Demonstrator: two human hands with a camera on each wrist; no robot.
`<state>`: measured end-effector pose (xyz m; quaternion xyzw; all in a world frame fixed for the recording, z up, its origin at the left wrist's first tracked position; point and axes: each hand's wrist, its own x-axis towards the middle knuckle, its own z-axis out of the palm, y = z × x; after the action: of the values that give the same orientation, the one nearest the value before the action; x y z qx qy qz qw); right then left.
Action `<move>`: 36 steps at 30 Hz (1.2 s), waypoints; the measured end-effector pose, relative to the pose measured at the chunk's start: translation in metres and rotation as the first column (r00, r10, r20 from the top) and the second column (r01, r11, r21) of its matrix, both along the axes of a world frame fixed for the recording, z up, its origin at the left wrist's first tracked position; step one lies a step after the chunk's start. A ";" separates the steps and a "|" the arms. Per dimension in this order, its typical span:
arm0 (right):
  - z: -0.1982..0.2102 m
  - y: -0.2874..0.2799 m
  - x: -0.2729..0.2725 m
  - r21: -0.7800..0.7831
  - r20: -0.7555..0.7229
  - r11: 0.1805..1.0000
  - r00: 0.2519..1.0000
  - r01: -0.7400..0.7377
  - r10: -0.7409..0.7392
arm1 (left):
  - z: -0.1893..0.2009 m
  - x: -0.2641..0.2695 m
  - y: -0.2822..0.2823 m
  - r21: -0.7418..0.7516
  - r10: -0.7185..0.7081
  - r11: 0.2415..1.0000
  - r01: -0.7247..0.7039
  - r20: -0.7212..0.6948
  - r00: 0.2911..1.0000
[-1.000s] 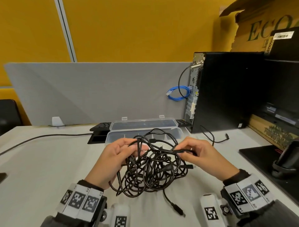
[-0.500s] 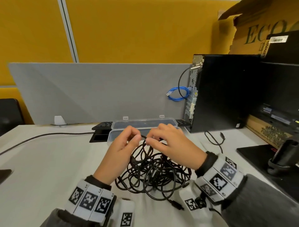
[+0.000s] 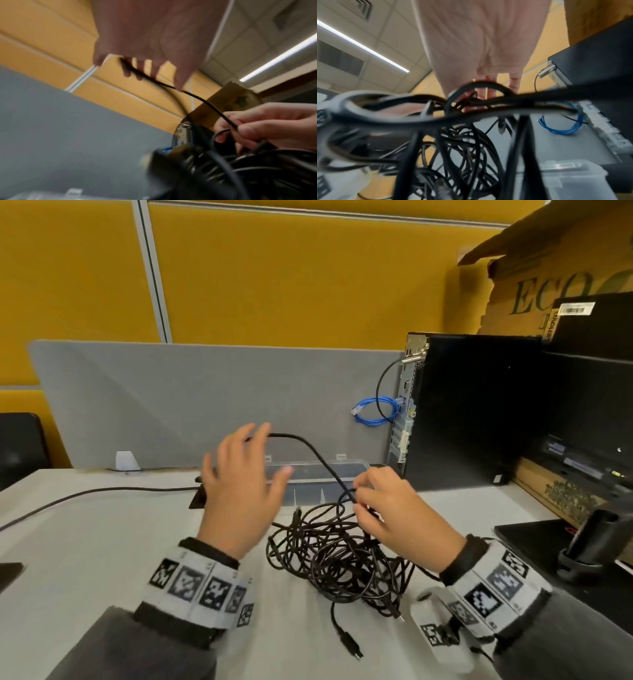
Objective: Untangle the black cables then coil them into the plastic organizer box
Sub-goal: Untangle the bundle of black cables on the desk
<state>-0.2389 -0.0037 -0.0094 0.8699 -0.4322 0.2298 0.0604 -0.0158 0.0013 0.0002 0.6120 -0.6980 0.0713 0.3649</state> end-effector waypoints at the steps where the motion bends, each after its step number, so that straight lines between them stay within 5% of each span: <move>1: 0.000 0.000 0.003 -0.019 0.031 0.999 0.999 -0.031 0.031 | 0.007 -0.009 0.004 0.021 -0.038 0.999 0.034 0.190 0.981; 3: -0.002 0.001 0.009 -0.012 0.114 0.998 0.991 -0.067 0.067 | 0.017 -0.025 0.008 0.130 -0.188 0.980 0.154 0.324 0.927; 5: -0.004 0.005 0.014 0.003 0.168 0.998 0.984 -0.068 0.067 | 0.021 -0.032 0.009 0.181 -0.330 0.940 0.290 0.266 0.906; 7: -0.005 0.006 0.012 0.041 0.161 0.998 0.986 -0.042 0.035 | 0.021 -0.030 0.007 0.122 -0.417 0.907 0.404 0.115 0.902; 9: -0.004 0.004 0.003 0.131 0.114 0.991 0.993 0.007 -0.022 | 0.028 -0.020 0.006 -0.054 -0.464 0.885 0.463 -0.203 0.862; 11: -0.004 -0.001 -0.009 0.269 0.098 0.963 0.994 0.029 -0.057 | 0.044 -0.001 0.005 -0.288 -0.437 0.894 0.343 -0.392 0.809; 14: -0.007 -0.007 -0.022 0.348 0.060 0.934 0.992 0.084 -0.111 | 0.062 0.026 0.003 -0.313 -0.274 0.940 0.136 -0.455 0.847; 16: -0.010 -0.010 -0.024 0.300 0.009 0.943 0.989 0.141 -0.150 | 0.061 0.028 0.000 -0.170 -0.009 0.985 -0.038 -0.269 0.963; 18: -0.012 -0.009 -0.021 0.252 -0.029 0.951 0.983 0.181 -0.180 | 0.050 0.017 -0.001 -0.105 0.184 0.979 -0.174 0.087 0.979; 21: -0.010 -0.004 -0.011 0.195 -0.063 0.963 0.982 0.188 -0.179 | 0.037 -0.020 0.004 -0.018 -0.021 0.999 0.031 0.406 0.914; 24: -0.008 -0.002 -0.005 0.149 -0.020 0.976 0.988 0.157 -0.156 | 0.026 -0.052 0.000 0.195 -0.280 0.959 0.207 0.522 0.805; 27: -0.008 -0.001 -0.011 0.227 0.083 0.966 0.986 0.124 -0.146 | 0.024 -0.053 -0.007 0.260 -0.411 0.901 0.348 0.249 0.877; 30: -0.008 -0.002 -0.025 0.363 0.199 0.930 0.971 0.051 -0.131 | 0.029 -0.034 -0.010 -0.004 -0.362 0.932 0.363 -0.099 0.927; 34: -0.011 -0.004 -0.037 0.496 0.272 0.868 0.954 -0.028 -0.124 | 0.035 -0.011 -0.015 -0.154 -0.265 0.962 0.223 -0.359 0.895; 36: -0.013 -0.004 -0.040 0.530 0.271 0.847 0.955 -0.048 -0.116 | 0.038 -0.001 -0.018 -0.197 -0.243 0.967 0.162 -0.513 0.823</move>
<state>-0.2787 -0.0081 -0.0227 0.8007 -0.4985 0.2266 -0.2430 -0.0164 -0.0172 0.0379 0.5017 -0.6232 -0.0904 0.5931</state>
